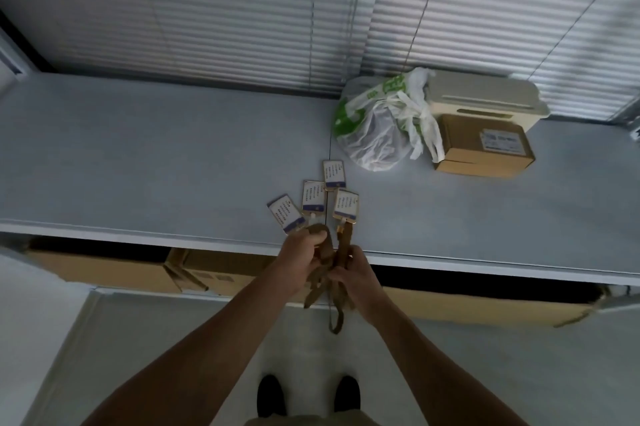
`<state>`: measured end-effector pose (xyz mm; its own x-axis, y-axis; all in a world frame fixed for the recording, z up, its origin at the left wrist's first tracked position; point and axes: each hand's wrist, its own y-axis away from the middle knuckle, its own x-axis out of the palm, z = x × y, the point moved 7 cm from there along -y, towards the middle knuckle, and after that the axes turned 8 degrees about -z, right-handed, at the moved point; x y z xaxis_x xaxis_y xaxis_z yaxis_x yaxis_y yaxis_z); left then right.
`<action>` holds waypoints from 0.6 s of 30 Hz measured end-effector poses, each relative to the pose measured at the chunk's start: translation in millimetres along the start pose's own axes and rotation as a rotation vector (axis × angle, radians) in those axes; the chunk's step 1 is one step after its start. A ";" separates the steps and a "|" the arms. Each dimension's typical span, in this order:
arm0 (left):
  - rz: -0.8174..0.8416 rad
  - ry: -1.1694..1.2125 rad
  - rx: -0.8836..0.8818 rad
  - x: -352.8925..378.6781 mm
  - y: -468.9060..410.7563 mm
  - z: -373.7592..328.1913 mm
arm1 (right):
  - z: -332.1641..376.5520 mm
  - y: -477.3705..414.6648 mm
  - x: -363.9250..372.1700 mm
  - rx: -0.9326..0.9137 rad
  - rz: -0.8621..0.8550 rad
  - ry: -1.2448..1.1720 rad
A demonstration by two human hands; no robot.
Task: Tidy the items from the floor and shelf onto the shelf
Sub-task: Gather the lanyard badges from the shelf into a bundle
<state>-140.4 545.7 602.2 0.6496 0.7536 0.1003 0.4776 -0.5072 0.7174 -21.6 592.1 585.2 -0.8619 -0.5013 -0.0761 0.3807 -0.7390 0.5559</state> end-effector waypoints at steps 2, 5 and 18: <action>0.037 0.133 -0.043 9.8 1.4 -4.2 | -4.8 -0.3 6.1 0.022 0.008 -0.017; 0.055 0.244 -0.081 15.5 2.3 -11.0 | -1.8 -3.4 1.1 0.019 -0.127 0.171; 0.129 -0.568 0.754 24.7 15.0 -118.5 | 174.7 34.8 -18.9 -0.292 0.020 0.731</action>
<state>-187.3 606.2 697.2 0.8196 0.4580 -0.3443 0.5092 -0.8577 0.0709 -50.5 654.5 750.6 -0.4535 -0.6096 -0.6502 0.5536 -0.7644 0.3305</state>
